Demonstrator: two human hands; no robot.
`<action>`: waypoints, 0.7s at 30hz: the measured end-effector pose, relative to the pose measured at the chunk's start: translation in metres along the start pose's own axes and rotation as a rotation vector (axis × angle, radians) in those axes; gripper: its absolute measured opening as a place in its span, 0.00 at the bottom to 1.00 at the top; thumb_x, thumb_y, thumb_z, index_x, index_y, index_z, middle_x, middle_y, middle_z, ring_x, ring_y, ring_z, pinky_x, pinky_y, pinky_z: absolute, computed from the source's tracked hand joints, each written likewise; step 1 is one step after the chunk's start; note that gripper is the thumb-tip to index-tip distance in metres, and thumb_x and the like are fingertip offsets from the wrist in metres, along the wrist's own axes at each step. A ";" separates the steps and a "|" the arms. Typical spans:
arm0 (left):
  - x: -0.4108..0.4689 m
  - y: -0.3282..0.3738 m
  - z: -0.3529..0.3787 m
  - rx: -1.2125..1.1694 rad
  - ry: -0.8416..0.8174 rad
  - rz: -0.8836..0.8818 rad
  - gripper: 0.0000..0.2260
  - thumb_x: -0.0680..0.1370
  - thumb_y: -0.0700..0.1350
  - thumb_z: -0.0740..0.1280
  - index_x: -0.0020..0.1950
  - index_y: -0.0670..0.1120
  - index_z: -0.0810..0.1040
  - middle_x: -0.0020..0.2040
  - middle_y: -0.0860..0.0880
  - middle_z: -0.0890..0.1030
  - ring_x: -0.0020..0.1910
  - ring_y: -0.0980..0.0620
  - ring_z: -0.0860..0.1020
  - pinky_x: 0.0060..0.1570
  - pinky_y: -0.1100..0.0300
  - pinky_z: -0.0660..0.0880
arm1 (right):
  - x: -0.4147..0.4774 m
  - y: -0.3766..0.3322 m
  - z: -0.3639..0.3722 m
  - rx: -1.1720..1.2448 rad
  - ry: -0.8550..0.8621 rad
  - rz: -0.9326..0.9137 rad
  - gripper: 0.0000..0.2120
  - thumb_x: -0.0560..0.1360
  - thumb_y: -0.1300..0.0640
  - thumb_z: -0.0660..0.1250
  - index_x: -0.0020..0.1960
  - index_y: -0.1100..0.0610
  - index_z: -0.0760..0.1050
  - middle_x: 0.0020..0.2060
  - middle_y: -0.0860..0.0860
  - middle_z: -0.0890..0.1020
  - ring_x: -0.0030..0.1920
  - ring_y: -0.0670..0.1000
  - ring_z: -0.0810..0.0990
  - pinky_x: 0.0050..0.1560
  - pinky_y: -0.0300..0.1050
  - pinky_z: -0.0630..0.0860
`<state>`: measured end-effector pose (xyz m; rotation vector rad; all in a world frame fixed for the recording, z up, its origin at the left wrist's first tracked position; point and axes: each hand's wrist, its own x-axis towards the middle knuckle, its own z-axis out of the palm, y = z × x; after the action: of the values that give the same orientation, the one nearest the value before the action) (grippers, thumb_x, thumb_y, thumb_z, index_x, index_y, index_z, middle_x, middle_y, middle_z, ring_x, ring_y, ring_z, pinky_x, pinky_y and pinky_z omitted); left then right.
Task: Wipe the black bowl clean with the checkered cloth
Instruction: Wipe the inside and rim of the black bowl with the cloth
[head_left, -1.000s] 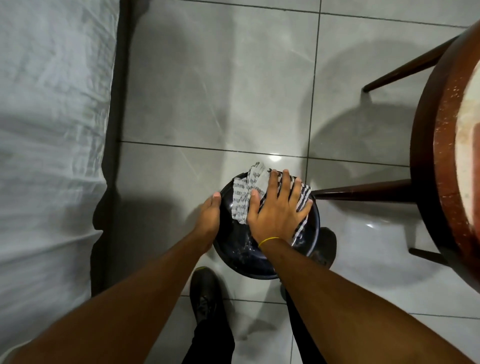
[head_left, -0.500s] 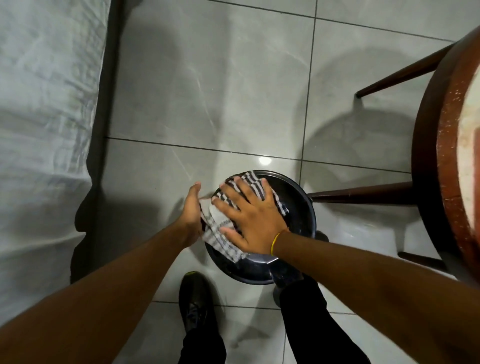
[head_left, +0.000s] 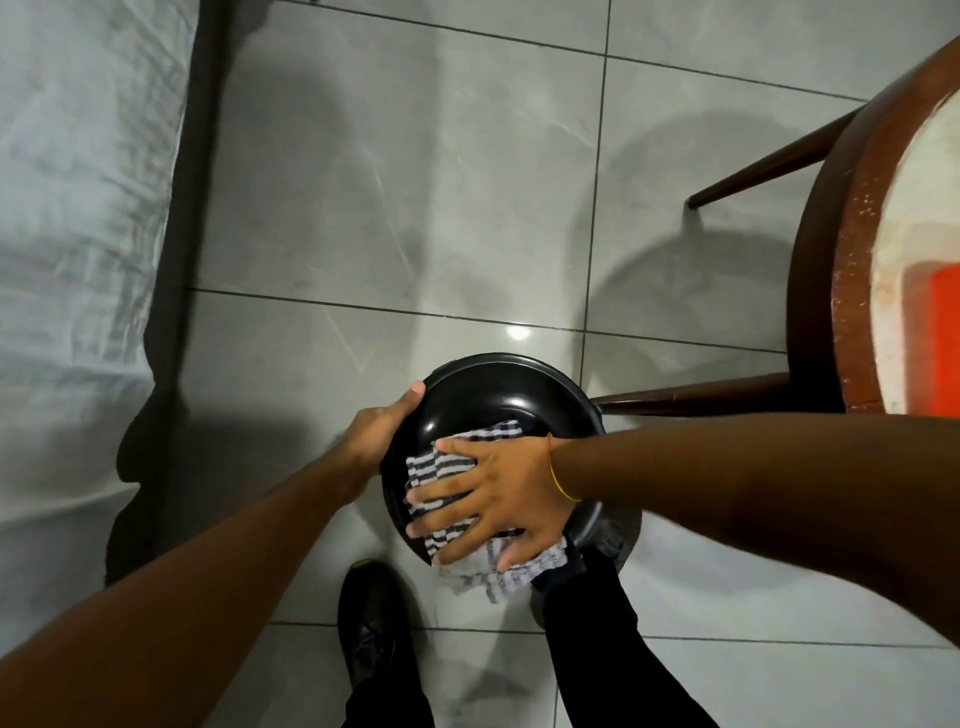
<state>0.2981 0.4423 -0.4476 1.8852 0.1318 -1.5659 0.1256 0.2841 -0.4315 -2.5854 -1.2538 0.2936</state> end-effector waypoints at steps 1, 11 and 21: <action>0.000 -0.001 0.000 0.004 0.024 0.015 0.33 0.76 0.74 0.67 0.53 0.44 0.90 0.45 0.43 0.92 0.47 0.41 0.90 0.53 0.49 0.85 | 0.001 0.001 0.000 -0.003 0.001 -0.014 0.32 0.84 0.34 0.58 0.85 0.43 0.67 0.89 0.52 0.60 0.90 0.60 0.51 0.82 0.79 0.45; 0.005 -0.004 0.016 -0.117 0.170 0.031 0.31 0.68 0.75 0.72 0.45 0.47 0.92 0.43 0.42 0.91 0.42 0.42 0.91 0.47 0.49 0.86 | 0.017 -0.020 0.013 0.080 0.207 0.517 0.32 0.83 0.31 0.60 0.83 0.42 0.71 0.85 0.50 0.68 0.89 0.58 0.54 0.85 0.74 0.45; -0.005 0.000 0.014 -0.348 0.002 0.001 0.31 0.69 0.68 0.77 0.58 0.43 0.90 0.55 0.40 0.91 0.55 0.41 0.89 0.55 0.49 0.84 | 0.041 -0.027 0.011 0.107 0.434 1.234 0.35 0.82 0.27 0.57 0.86 0.39 0.63 0.88 0.49 0.63 0.88 0.61 0.57 0.82 0.76 0.50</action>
<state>0.2855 0.4365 -0.4443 1.6133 0.3786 -1.4339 0.1270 0.3339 -0.4366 -2.7361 0.5632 -0.0150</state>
